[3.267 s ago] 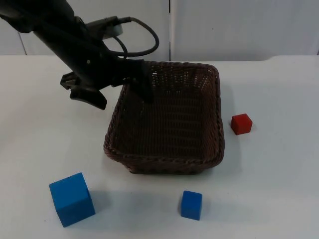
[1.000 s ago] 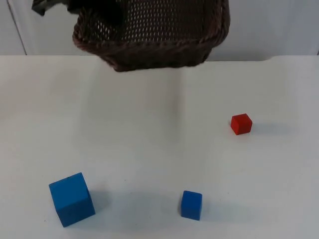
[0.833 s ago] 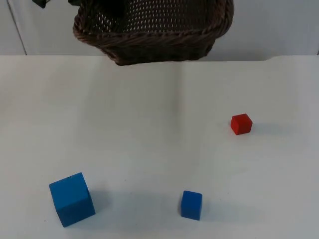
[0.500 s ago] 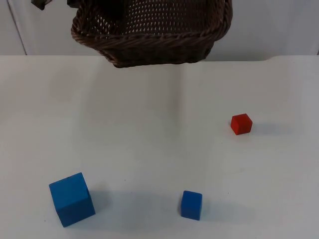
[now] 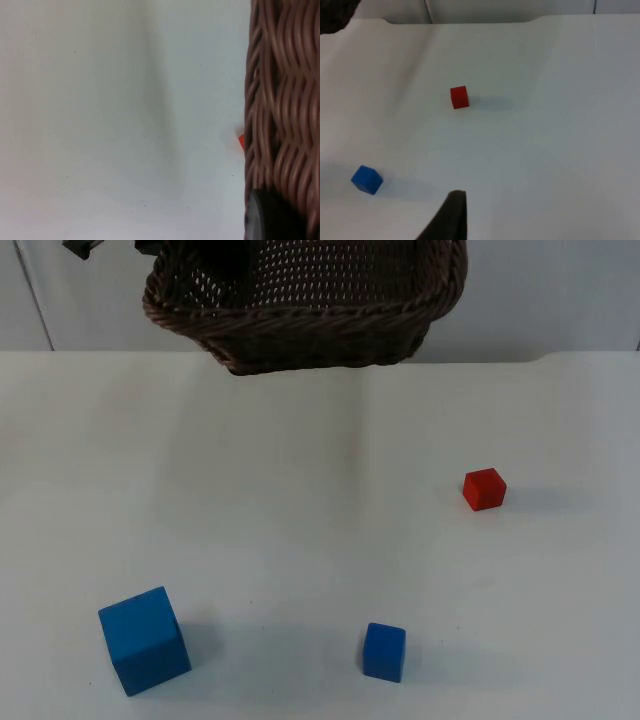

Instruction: Pick up the basket with the left hand and place the largest block into the basket with the right hand.

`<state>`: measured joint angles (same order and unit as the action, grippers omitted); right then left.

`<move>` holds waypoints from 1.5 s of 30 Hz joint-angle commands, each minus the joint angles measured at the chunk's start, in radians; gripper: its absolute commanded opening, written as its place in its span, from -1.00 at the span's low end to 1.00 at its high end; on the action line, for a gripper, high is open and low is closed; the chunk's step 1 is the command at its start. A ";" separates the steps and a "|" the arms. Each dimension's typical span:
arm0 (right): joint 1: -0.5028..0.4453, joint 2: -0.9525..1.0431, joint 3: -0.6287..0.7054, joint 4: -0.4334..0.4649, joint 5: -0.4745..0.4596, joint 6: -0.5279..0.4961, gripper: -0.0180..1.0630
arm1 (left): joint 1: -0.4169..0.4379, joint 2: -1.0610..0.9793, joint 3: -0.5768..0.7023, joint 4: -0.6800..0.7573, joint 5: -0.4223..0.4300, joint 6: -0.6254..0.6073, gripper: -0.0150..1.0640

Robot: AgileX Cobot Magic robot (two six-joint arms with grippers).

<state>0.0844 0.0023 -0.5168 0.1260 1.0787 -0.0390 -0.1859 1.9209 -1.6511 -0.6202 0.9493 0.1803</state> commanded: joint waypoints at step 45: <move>-0.003 0.704 -0.023 0.559 -0.149 -0.629 0.98 | 0.002 -0.016 -0.009 -0.026 0.002 -0.008 -0.98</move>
<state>0.0844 0.6942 -0.5358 0.6603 0.9429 -0.6335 -0.1859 1.9209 -1.6511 -0.6180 0.9558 0.1784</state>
